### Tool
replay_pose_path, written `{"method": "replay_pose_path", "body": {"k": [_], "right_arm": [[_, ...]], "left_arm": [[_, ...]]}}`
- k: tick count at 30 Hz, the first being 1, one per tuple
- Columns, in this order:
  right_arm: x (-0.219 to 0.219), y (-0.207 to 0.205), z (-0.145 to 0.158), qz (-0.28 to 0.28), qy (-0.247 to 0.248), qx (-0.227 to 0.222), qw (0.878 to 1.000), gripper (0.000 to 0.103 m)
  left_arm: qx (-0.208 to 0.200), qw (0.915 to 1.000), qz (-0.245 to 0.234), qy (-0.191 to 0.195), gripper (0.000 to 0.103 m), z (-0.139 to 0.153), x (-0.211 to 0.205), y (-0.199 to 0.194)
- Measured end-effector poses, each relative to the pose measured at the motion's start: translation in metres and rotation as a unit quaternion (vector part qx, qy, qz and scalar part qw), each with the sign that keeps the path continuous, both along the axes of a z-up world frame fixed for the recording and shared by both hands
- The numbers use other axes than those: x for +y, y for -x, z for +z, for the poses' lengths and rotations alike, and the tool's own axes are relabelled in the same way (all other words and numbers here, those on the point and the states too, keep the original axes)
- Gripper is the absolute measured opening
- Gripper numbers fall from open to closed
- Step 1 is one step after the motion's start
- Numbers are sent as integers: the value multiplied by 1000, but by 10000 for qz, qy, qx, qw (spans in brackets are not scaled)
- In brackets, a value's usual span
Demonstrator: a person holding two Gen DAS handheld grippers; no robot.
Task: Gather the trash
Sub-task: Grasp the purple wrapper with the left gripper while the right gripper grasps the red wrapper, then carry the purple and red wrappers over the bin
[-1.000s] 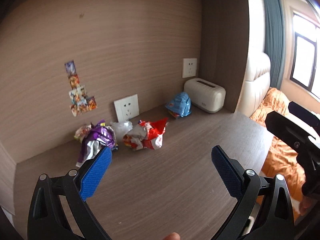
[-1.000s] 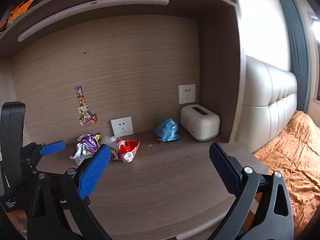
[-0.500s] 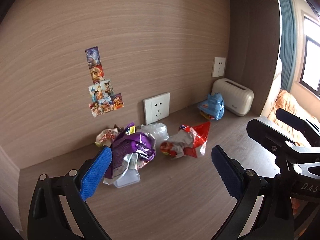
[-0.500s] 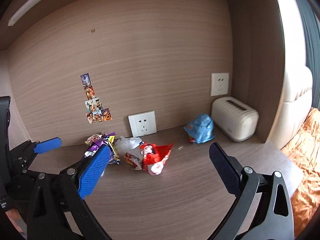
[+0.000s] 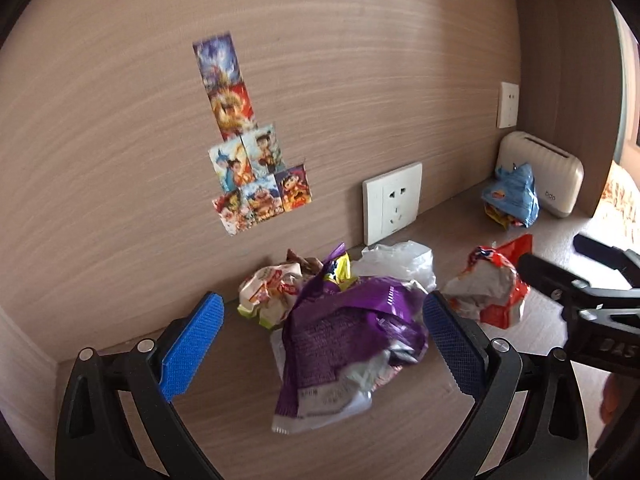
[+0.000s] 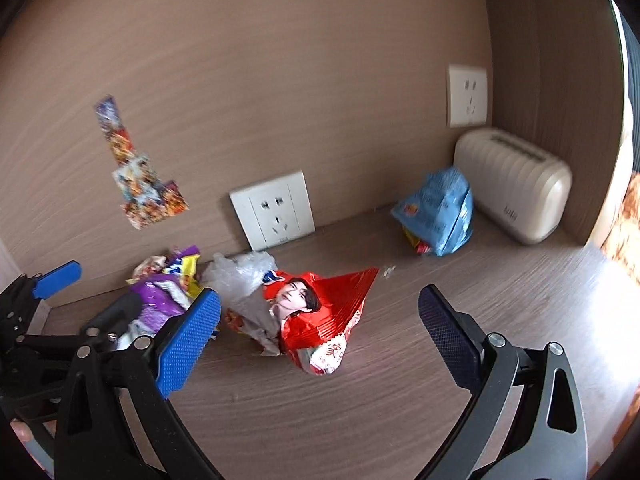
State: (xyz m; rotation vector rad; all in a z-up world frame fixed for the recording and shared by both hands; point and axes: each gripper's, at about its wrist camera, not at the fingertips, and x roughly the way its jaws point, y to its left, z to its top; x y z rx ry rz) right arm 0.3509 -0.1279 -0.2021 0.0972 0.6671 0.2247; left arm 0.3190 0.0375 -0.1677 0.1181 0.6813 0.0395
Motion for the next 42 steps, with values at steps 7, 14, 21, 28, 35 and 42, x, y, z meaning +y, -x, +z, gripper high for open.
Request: {"method": "replay_pose_path", "body": {"k": [7,14,21,28,35,42], "right_arm": [[18,-32,-30,63,28,583,9983,99],[21,-28,-29,452,-243,505,9974,59],[5,5,10,622,-211,110,9978,41],[-33,44,48,317,-190,-257,9990,41],[-83,83,71,-99,-97,-523,9985,41],[-148,149,87,-754,9,-648,9950,41]], "left_arm": [[326,9985,-419,123,78,-21,2,-20],[381,9972,-546,332,36,-25,1,-22],[271,9958,-722,495,26,-10,0,-13],[-28,9947,-938,420,23,20,-19,10],[-312,9872,-1523,353,23,56,-69,51],[-181,9690,-2405,529,23,62,-147,104]]}}
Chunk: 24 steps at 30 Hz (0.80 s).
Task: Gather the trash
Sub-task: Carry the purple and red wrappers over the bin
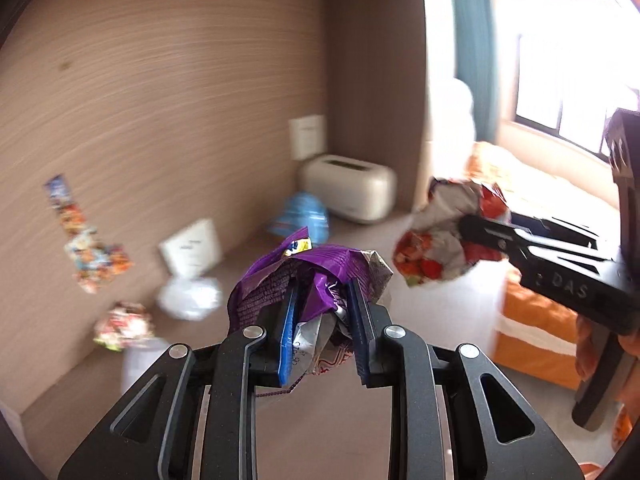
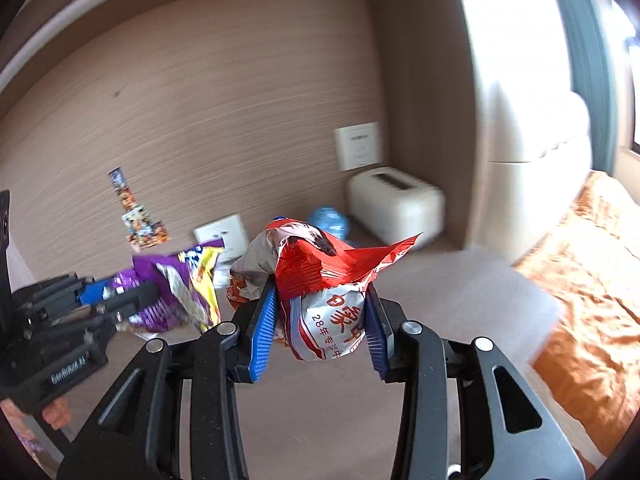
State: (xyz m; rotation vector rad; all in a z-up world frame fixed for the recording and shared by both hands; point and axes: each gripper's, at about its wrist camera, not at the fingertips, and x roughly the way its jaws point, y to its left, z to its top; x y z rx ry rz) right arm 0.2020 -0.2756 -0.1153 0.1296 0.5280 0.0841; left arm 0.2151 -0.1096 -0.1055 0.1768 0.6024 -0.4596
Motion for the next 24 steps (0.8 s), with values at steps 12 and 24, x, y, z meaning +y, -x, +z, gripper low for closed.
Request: {"method": "replay_pose_path", "body": {"k": [12,24], "right_arm": [[-112,121,-25,-1374,-1,469,9894,41],[-198,178,-133,-2562,-470,1337,9562,41]], "left_arm": [[699,9851,-1568,89,23,-40,-146,80],[1732,9493,-2609,-286,23,-167,-260,118]]}}
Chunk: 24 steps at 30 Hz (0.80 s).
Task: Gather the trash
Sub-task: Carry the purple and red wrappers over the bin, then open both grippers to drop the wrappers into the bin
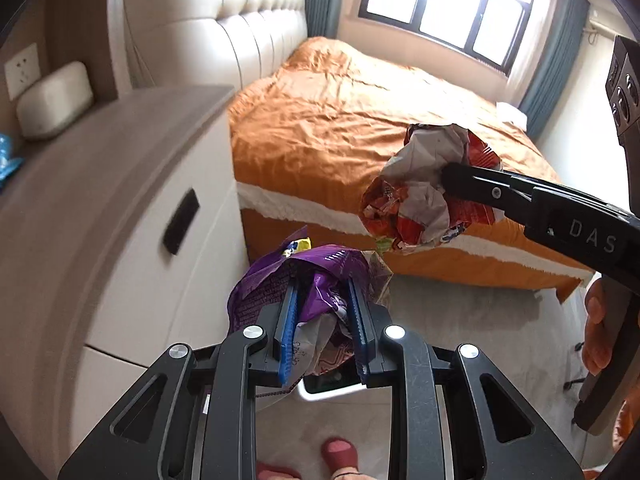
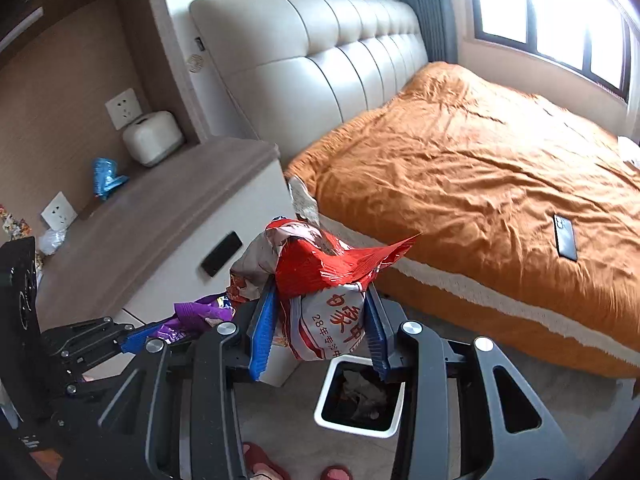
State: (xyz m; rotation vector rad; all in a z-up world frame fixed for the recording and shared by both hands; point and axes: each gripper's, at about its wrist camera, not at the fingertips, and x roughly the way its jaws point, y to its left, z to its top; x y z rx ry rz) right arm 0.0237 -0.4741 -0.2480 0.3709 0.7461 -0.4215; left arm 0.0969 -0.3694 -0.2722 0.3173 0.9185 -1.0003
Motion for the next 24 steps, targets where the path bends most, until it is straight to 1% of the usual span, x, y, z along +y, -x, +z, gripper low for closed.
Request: {"method": "replay_pose_path", "body": {"k": [3,5,7,10,11,12,13,14,15,16,17,18,20,22,24], "right_arm": [[-12,-1,-49,-204,-13,322,9993,41],[-19,-3,-79,-244,-66,483,9985,41],[-25,-6,-114,-287,-180,640,9974,41],[-34,-11,-168,-324,-216,859,9955,41],[-36,-12,-181,-339,-257,903,9950,41],[-39,-14,-197,-332,-326,952,9944,42],[-41,-16,-217,-281,-406,1065,9931,44],[-43,-18,-235,-250,-452,1162,9919,51],[-43,-18,-248,-208,-521,1210,9911,62],[-44,-20,-267,-125,-618,1314,9893,96],[-43,-20,-281,-98,-592,1408,9882,99],[-41,-21,-291,-61,-577,1511,9868,99],[-37,-20,-313,76,-590,1783,9822,99],[-33,-17,-320,80,-499,1889,9807,99],[-28,-14,-317,78,-522,1864,9811,99]], "left_arm": [[225,9995,-182,-94,23,-47,-20,0],[339,9989,-286,-168,23,-79,-31,1],[456,9978,-409,-268,23,-116,-43,4],[582,9962,-532,-370,23,-163,-54,3],[673,9953,-587,-380,23,-180,-57,3],[772,9942,-635,-398,24,-196,-60,1],[864,9930,-661,-459,27,-217,-62,0],[976,9916,-708,-470,41,-233,-65,1],[1132,9895,-766,-475,77,-247,-67,0],[1268,9877,-788,-471,99,-260,-68,0],[1359,9870,-743,-440,98,-276,-68,-1],[1450,9858,-697,-486,98,-288,-68,-2],[1548,9841,-617,-618,98,-304,-67,-2],[1559,9838,-562,-684,98,-307,-65,0],[1503,9847,-539,-692,98,-303,-61,1]]}}
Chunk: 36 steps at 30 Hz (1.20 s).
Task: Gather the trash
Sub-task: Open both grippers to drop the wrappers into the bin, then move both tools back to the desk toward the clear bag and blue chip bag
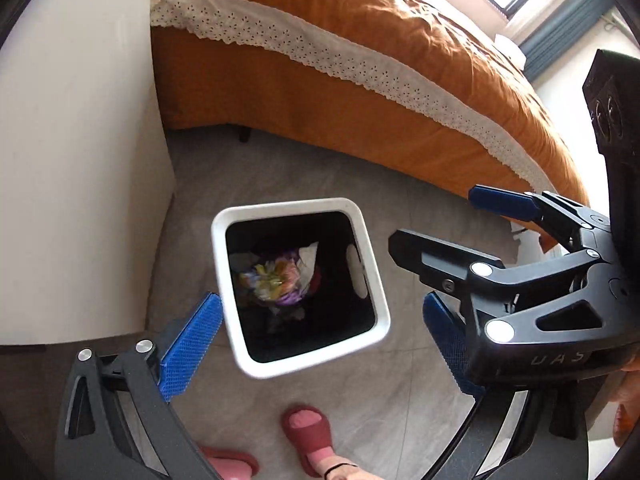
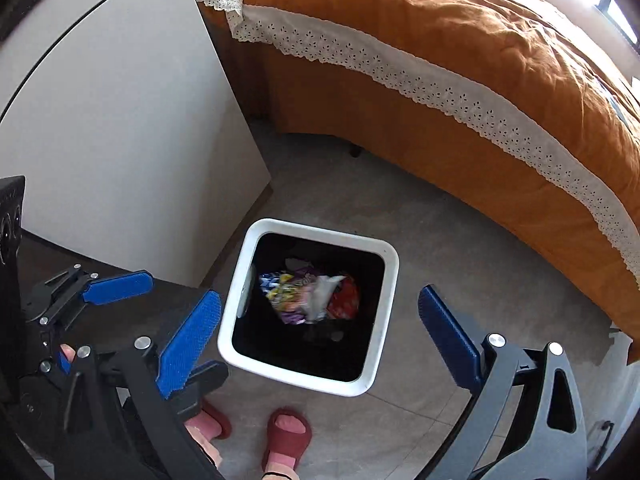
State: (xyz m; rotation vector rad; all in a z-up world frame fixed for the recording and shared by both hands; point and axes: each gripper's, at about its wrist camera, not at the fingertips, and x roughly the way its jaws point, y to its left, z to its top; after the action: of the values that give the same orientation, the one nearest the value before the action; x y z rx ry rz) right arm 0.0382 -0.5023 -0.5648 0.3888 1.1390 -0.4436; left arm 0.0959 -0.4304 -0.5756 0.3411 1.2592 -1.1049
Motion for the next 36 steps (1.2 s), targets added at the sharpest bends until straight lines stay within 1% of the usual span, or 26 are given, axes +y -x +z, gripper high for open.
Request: {"method": "replay_pose_path", "body": {"k": [3,6,7,10,12,16,21,25,27,30,33,36], "right_arm": [[4,2,12,-41,-10,-70,10000,99],[8,0,27,-55,22,-155,9999,99],[10,0,35,-58,43,-202,9998,99],[16,-1,62,-49,80,-360,9993,99],[21,-1,83,-33,138,-485,9987,99],[34,0,140,29,293,-858,9959,99],[52,-2,208,193,495,-1319,9898,99],[67,-8,258,435,620,-1681,9829,99],[75,-12,280,567,671,-1845,9789,99],[92,-24,316,857,807,-2123,9701,99],[109,-37,342,1138,808,-2347,9620,99],[133,-56,367,1485,851,-2568,9512,99]], "left_arm": [[7,10000,18,-25,98,10,5,-1],[-133,9999,45,-13,98,26,10,-3],[-193,9998,65,1,98,29,15,-4],[-283,9994,131,114,98,55,22,-7],[-381,9989,174,221,98,78,28,-8],[-642,9966,270,445,98,129,37,-5],[-876,9920,530,732,98,198,52,-4],[-1193,9860,767,877,98,247,69,-6],[-1379,9812,981,926,98,274,82,-10],[-1528,9738,1310,1055,98,309,104,-16],[-1754,9630,1708,1124,98,342,129,-27],[-2025,9494,2110,1143,98,369,158,-39]]}}
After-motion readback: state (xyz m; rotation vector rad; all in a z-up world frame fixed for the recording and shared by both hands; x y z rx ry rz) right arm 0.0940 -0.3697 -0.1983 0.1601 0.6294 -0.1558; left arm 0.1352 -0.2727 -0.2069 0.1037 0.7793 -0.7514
